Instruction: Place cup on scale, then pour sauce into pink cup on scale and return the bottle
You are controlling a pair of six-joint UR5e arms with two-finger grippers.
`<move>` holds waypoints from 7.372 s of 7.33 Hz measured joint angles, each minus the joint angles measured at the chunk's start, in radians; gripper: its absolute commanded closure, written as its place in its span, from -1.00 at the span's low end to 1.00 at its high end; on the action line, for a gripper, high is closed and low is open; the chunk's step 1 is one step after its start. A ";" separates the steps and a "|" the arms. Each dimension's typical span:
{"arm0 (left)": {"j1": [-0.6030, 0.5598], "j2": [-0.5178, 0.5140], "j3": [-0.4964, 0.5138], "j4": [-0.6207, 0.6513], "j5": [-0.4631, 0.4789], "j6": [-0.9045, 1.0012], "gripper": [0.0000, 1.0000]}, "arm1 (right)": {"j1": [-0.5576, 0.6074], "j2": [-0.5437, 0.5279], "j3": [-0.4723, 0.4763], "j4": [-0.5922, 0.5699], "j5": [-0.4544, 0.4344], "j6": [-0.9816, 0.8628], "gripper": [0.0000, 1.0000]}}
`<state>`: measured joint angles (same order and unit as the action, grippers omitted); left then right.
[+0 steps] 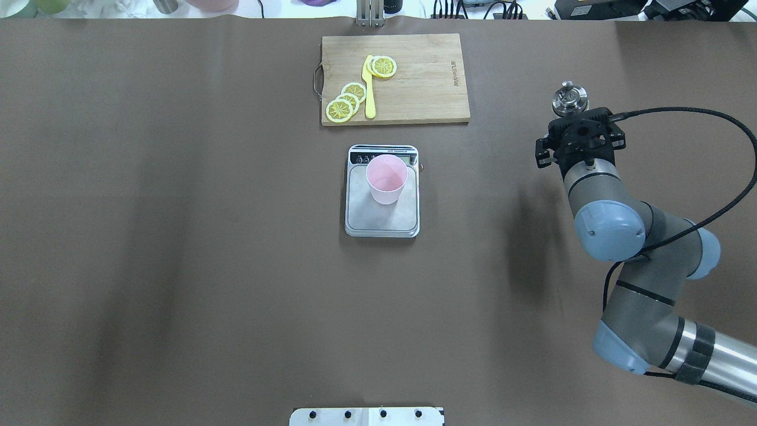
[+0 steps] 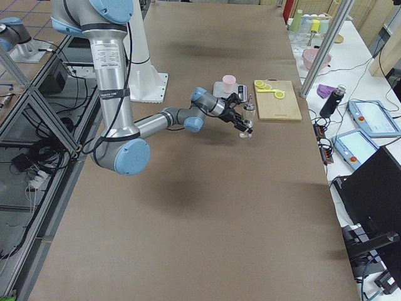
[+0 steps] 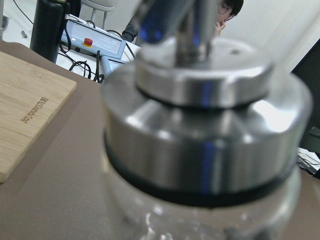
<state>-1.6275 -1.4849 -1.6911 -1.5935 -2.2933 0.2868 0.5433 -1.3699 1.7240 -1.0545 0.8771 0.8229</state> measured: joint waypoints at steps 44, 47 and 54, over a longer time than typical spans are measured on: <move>0.003 0.041 0.094 -0.011 -0.003 0.005 -0.97 | -0.272 0.668 -0.277 -1.939 -0.285 0.491 1.00; 0.003 0.040 0.094 -0.011 -0.003 0.005 -0.97 | -0.272 0.672 -0.280 -1.953 -0.283 0.508 1.00; 0.003 0.040 0.086 -0.011 -0.003 0.005 -0.97 | -0.271 0.676 -0.298 -1.964 -0.275 0.574 1.00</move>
<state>-1.6250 -1.4448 -1.6054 -1.6046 -2.2964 0.2915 0.2720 -0.6938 1.4257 -3.0180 0.6017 1.3972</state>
